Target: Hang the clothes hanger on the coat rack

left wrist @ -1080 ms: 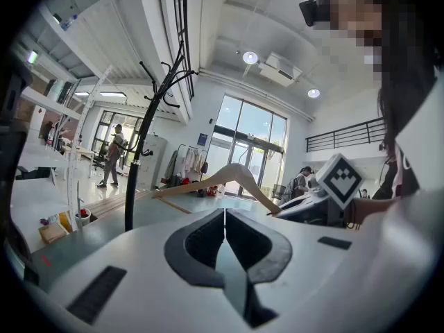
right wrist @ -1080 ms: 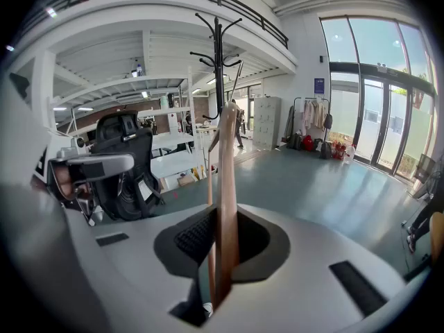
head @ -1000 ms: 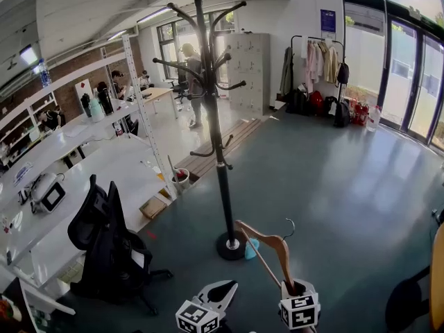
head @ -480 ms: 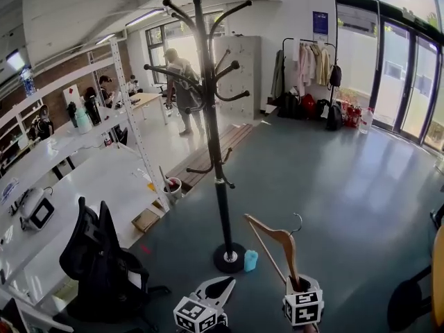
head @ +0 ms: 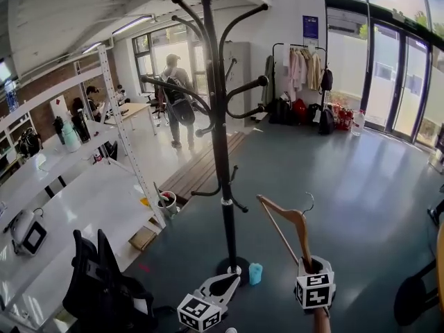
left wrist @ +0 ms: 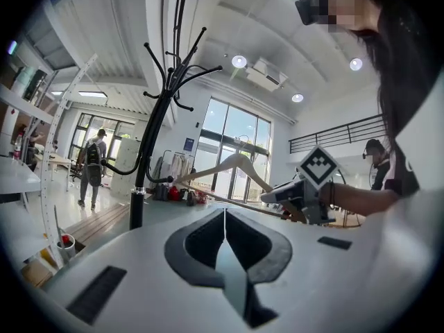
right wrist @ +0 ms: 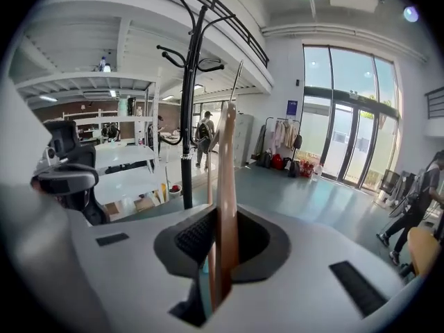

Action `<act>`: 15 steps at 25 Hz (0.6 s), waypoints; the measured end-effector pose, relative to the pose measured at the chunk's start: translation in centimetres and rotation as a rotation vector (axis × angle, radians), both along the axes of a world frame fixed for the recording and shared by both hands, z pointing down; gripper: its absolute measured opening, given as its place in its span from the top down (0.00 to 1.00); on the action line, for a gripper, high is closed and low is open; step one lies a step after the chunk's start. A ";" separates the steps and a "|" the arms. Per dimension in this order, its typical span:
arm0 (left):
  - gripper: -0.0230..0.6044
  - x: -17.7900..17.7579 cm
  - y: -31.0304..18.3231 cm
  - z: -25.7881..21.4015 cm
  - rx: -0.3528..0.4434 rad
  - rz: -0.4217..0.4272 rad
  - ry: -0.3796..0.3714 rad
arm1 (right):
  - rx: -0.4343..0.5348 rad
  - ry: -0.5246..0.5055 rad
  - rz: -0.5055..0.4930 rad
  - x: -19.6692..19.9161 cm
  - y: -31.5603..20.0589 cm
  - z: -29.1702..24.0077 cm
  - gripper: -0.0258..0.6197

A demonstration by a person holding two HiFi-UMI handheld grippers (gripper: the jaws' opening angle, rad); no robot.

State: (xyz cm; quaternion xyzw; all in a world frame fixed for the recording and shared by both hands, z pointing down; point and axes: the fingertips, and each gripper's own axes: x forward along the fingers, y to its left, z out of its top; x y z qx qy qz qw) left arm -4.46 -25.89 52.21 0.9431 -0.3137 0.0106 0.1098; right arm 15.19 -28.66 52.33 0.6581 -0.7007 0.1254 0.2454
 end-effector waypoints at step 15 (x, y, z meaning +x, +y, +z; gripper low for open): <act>0.95 -3.2 -4.5 1.7 -0.053 0.004 0.006 | 0.111 0.077 -0.049 -3.9 -11.7 -8.0 0.88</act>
